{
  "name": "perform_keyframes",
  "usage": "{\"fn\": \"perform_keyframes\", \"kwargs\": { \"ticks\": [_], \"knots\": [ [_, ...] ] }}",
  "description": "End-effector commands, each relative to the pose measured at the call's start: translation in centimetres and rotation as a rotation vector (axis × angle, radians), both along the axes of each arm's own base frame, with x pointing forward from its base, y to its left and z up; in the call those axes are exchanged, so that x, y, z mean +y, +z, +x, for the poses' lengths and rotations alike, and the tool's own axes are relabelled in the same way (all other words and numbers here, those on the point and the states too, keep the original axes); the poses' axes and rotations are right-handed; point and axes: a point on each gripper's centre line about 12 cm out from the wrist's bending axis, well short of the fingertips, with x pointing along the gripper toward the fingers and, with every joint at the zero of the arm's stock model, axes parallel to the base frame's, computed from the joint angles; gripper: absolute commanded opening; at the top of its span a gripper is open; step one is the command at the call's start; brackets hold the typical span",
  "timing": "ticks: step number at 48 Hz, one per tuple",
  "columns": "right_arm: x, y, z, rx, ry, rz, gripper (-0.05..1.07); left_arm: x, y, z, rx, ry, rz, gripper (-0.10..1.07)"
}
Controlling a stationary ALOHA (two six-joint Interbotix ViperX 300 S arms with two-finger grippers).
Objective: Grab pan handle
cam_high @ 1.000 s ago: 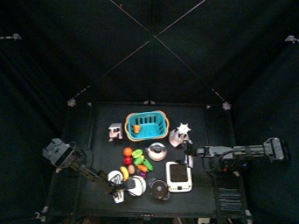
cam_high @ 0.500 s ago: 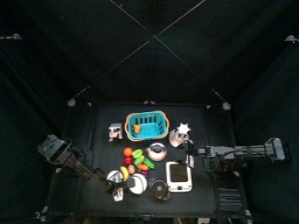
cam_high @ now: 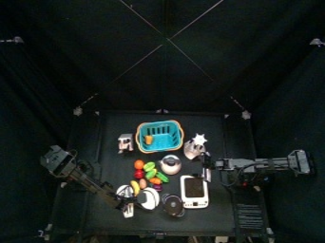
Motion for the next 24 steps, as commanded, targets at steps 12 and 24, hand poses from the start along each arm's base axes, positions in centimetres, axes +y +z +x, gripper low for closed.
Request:
{"fn": "perform_keyframes", "kwargs": {
  "ticks": [12, 24],
  "knots": [
    [-0.1, 0.4, 0.0, -0.003, -0.001, -0.003, 1.01, -0.1, 1.3, 0.6, -0.040, 0.009, -0.020, 0.69],
    [-0.4, 0.1, -0.2, 0.008, -0.014, -0.008, 1.01, 0.4, 2.4, 0.8, -0.066, 0.002, 0.010, 0.69]
  ]
}}
